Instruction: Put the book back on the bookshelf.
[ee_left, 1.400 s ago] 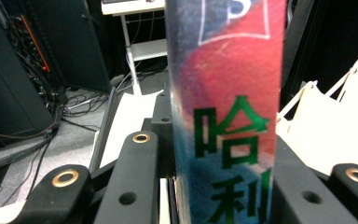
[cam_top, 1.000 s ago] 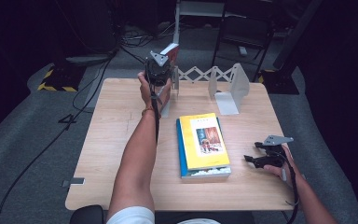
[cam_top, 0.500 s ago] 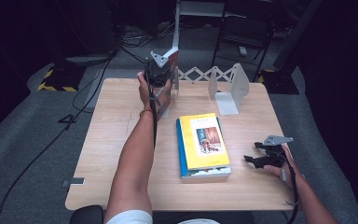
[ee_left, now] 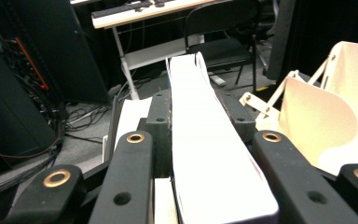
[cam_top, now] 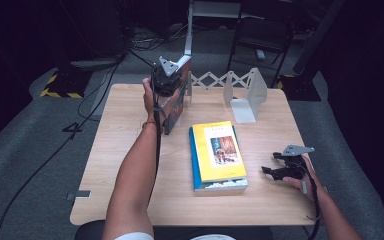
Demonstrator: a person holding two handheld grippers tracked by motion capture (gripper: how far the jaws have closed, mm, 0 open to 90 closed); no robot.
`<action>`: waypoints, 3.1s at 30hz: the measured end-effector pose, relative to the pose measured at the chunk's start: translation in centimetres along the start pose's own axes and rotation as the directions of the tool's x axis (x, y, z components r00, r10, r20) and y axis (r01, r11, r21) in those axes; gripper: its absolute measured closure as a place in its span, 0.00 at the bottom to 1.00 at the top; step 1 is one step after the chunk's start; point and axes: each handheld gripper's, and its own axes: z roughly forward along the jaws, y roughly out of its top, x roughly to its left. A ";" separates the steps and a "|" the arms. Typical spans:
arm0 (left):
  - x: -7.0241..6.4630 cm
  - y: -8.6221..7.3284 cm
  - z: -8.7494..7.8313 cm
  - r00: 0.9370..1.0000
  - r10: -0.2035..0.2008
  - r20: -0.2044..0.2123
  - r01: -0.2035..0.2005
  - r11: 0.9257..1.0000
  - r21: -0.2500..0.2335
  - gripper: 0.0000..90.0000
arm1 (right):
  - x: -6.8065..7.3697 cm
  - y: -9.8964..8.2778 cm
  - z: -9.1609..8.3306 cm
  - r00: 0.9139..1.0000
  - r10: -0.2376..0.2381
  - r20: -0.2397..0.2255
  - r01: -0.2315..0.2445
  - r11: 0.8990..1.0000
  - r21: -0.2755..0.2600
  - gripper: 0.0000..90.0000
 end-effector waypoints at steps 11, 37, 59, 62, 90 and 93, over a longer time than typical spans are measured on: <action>0.1 -1.0 -1.3 0.999 0.023 0.026 -0.023 1.000 0.010 0.76 | 0.0 0.0 0.0 1.000 0.000 0.000 0.000 1.000 0.000 0.18; -0.1 0.1 0.7 1.000 0.026 0.008 -0.026 0.994 0.103 0.81 | 0.0 0.0 0.0 1.000 0.002 0.001 -0.002 1.000 0.000 0.18; -0.3 0.5 3.0 0.997 -0.007 -0.076 0.014 0.995 0.096 0.79 | 0.0 0.0 0.0 1.000 -0.002 -0.001 0.002 1.000 -0.001 0.18; -0.3 0.3 2.9 0.996 -0.015 -0.087 0.022 0.997 0.080 0.78 | 0.0 0.0 0.0 1.000 -0.002 -0.001 0.002 1.000 -0.001 0.18; 0.4 0.9 0.6 0.999 -0.011 -0.050 0.014 0.999 0.052 0.63 | 0.0 0.0 0.0 1.000 -0.002 0.001 0.002 1.000 0.002 0.18; 0.5 0.8 0.1 0.999 -0.013 -0.040 0.015 0.999 0.050 0.61 | 0.0 0.0 0.0 1.000 -0.002 0.001 0.002 1.000 0.002 0.18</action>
